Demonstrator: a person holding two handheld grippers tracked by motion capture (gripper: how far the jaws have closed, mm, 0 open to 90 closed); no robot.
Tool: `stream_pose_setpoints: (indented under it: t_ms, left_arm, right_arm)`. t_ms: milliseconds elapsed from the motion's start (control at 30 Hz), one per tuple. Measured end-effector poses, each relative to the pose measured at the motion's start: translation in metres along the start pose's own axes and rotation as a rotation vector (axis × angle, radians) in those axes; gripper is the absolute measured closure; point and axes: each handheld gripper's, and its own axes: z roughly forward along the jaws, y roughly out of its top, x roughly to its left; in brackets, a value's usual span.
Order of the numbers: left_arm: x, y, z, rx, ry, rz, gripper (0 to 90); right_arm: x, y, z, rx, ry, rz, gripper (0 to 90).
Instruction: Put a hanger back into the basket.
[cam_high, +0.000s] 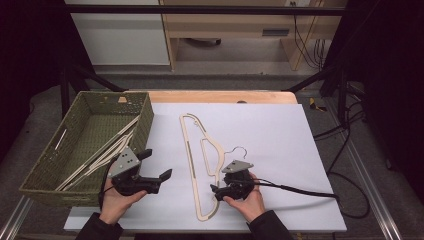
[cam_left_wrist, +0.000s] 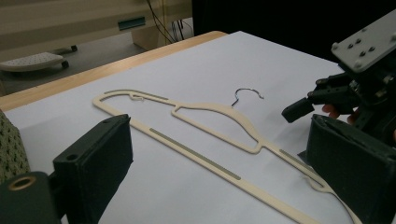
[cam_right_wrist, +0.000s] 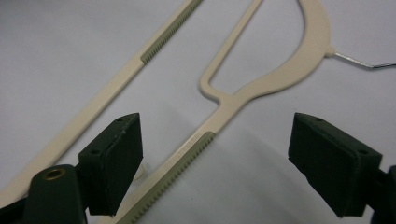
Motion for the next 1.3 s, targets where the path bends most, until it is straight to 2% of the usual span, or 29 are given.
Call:
stream_pose_setpoints:
  t_ms: [33, 133, 167, 233, 367, 433, 533, 667, 700, 767, 800, 833, 867, 1000, 1100, 1133, 1233, 1300]
  left_arm:
    - [0.0, 0.0, 0.0, -0.003, 0.003, -0.005, 7.2]
    - [0.001, 0.0, -0.002, -0.008, 0.006, -0.009, 7.1]
    - [0.001, 0.001, -0.003, -0.011, 0.008, -0.009, 7.1]
    - [0.002, 0.001, -0.005, -0.019, 0.012, -0.017, 7.2]
    - [0.004, 0.001, -0.009, -0.028, 0.021, -0.023, 7.3]
    - [0.005, 0.001, -0.01, -0.03, 0.024, -0.026, 7.4]
    - [0.005, 0.001, -0.011, -0.034, 0.027, -0.028, 7.5]
    - [0.003, 0.002, -0.012, -0.036, 0.026, -0.023, 7.6]
    - [0.003, 0.002, -0.012, -0.036, 0.026, -0.023, 7.6]
    - [0.003, 0.002, -0.012, -0.036, 0.025, -0.023, 7.7]
    - [0.003, 0.002, -0.011, -0.035, 0.026, -0.024, 7.7]
    - [0.003, 0.001, -0.011, -0.035, 0.026, -0.025, 7.8]
    - [0.003, 0.001, -0.011, -0.033, 0.025, -0.025, 7.8]
    - [0.003, 0.001, -0.011, -0.03, 0.025, -0.023, 7.9]
    - [0.001, 0.001, -0.01, -0.026, 0.021, -0.021, 8.0]
    - [0.001, 0.001, -0.01, -0.022, 0.02, -0.019, 8.0]
    - [-0.001, 0.001, -0.008, -0.018, 0.012, -0.017, 8.1]
    - [-0.003, 0.001, -0.006, -0.013, 0.004, -0.014, 8.0]
  right_arm:
    - [0.002, 0.0, 0.004, 0.017, -0.013, -0.014, 19.1]
    - [0.004, -0.003, 0.011, 0.037, -0.027, -0.01, 25.1]
    - [0.003, -0.004, 0.012, 0.053, -0.043, -0.031, 26.2]
    - [0.003, -0.004, 0.012, 0.058, -0.04, -0.021, 28.9]
    - [0.003, -0.003, 0.01, 0.081, -0.035, 0.004, 34.4]
    - [0.001, -0.002, 0.007, 0.102, -0.041, 0.002, 39.4]
    - [-0.001, -0.002, 0.002, 0.137, -0.071, 0.023, 45.7]
    - [-0.006, -0.004, -0.005, 0.17, -0.122, 0.028, 53.4]
    - [-0.008, -0.004, -0.006, 0.171, -0.122, 0.026, 55.0]
    - [-0.016, -0.008, -0.01, 0.175, -0.118, 0.073, 58.5]
    - [-0.021, -0.01, -0.013, 0.178, -0.097, 0.115, 63.8]
    - [-0.024, -0.011, -0.015, 0.183, -0.104, 0.126, 67.6]
    - [-0.028, -0.012, -0.017, 0.188, -0.125, 0.117, 67.6]
    - [-0.04, -0.018, -0.025, 0.206, -0.126, 0.154, 78.4]
    - [-0.046, -0.02, -0.031, 0.231, -0.144, 0.191, 79.0]
    - [-0.05, -0.022, -0.033, 0.229, -0.143, 0.174, 78.9]
    - [-0.056, -0.027, -0.036, 0.213, -0.13, 0.18, 74.2]
    - [-0.056, -0.027, -0.035, 0.21, -0.128, 0.157, 74.4]
